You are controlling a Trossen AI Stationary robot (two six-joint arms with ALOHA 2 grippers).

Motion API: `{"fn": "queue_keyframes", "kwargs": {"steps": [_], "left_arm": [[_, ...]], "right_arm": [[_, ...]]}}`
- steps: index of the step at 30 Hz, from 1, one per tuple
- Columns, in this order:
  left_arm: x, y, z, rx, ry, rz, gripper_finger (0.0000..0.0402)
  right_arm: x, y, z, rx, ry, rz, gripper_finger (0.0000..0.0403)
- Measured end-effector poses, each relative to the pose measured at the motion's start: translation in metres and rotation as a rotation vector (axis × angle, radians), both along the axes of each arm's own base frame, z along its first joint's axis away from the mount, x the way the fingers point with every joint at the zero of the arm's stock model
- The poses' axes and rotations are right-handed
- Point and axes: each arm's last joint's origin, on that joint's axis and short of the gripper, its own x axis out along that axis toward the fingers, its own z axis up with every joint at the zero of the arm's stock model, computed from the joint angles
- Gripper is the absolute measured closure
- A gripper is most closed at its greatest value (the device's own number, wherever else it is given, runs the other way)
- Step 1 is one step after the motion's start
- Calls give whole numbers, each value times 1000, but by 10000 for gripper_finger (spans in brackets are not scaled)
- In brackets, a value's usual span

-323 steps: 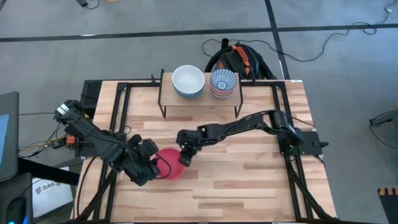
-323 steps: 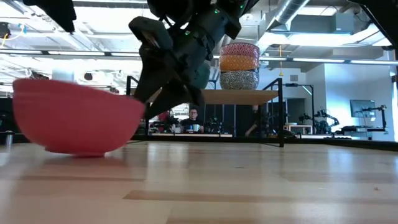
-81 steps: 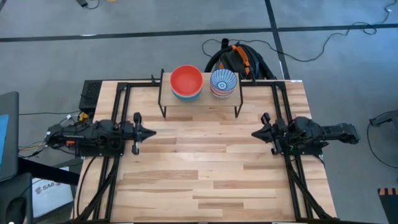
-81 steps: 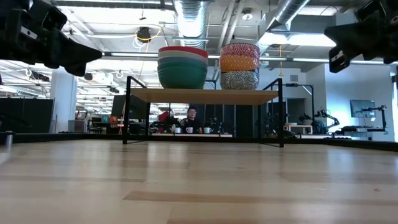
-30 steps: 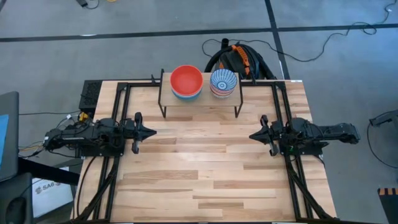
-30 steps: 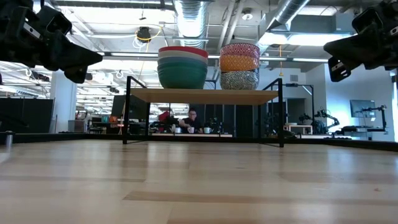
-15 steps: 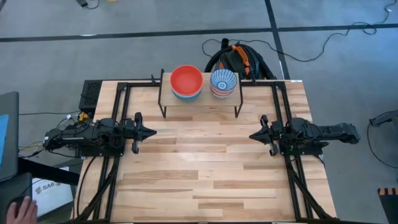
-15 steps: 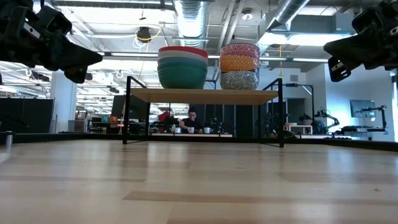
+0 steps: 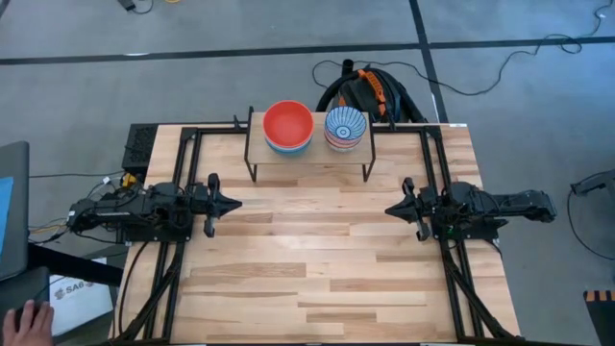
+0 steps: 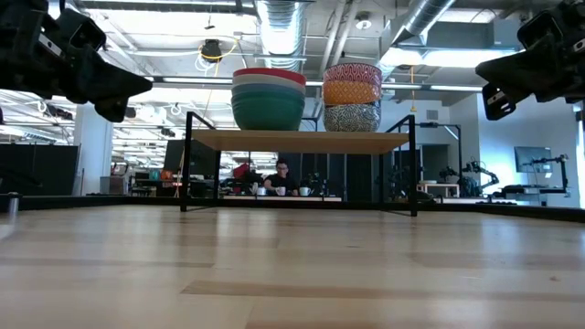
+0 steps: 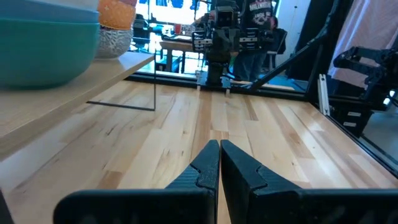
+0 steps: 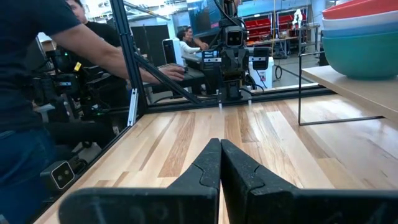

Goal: Place and stack bowls onto a shelf
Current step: Return to Home Position

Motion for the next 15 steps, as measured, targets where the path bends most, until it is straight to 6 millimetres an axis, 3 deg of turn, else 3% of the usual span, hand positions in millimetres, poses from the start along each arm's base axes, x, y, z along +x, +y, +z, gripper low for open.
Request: {"fn": "queue_keyframes", "kwargs": {"steps": [15], "left_arm": [[0, 1, 1, -1, -10, 51, 401]], "right_arm": [[0, 0, 0, 0, 0, 0, 375]]}}
